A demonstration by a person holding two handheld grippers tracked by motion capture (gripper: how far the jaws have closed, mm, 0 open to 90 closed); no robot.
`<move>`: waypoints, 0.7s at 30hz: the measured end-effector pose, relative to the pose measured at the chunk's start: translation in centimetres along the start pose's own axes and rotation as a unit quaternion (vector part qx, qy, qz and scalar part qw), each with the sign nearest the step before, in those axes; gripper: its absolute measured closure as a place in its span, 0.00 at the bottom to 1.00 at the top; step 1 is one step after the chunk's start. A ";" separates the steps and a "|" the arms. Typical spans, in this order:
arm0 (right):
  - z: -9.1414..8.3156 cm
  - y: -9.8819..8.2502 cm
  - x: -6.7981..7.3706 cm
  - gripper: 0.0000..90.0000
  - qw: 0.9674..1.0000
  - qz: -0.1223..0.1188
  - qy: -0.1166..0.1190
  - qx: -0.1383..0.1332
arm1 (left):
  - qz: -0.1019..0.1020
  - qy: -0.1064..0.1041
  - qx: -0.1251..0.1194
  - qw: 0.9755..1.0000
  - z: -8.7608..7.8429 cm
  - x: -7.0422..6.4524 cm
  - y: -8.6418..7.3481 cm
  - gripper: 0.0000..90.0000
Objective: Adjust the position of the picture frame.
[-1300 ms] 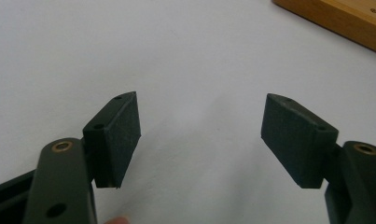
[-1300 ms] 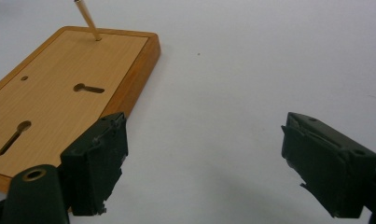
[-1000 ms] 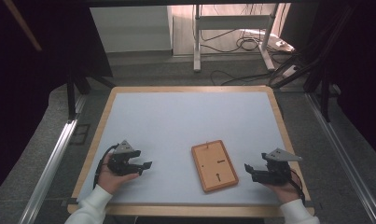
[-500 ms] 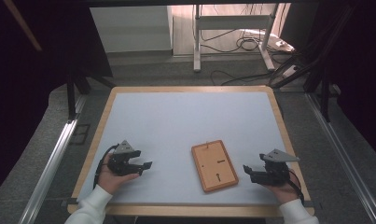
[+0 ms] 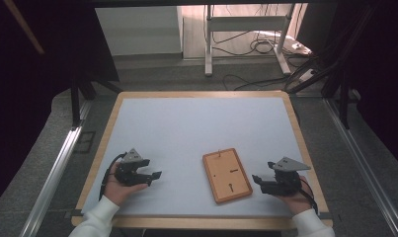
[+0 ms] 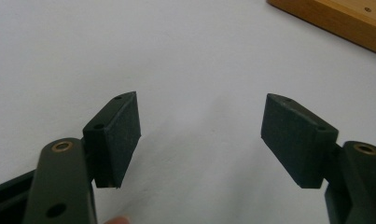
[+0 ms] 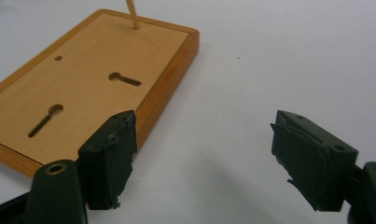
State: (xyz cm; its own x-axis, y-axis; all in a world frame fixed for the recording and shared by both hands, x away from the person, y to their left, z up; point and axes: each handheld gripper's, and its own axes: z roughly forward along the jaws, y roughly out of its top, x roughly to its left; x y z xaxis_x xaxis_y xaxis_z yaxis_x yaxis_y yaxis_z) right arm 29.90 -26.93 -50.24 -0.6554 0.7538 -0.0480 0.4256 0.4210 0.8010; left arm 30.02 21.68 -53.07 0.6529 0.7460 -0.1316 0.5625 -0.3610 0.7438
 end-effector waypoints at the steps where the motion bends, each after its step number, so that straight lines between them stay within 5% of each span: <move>1: 0.1 0.2 0.1 0.26 1.000 -0.002 0.003 0.000 | 0.000 0.000 0.000 1.000 0.0 0.0 0.0 0.31; 21: 5.5 5.1 2.1 0.43 0.996 -0.061 0.066 0.012 | -0.003 -0.001 0.001 1.000 0.1 0.1 -0.1 0.31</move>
State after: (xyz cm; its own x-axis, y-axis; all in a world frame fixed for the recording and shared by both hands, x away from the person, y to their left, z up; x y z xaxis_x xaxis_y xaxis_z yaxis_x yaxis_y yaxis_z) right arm 34.11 -20.49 -49.55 -0.7795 0.6231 -0.0638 0.3514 0.5194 0.7790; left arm 30.11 21.76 -53.25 0.6502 0.7471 -0.1382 0.5680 -0.3571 0.7415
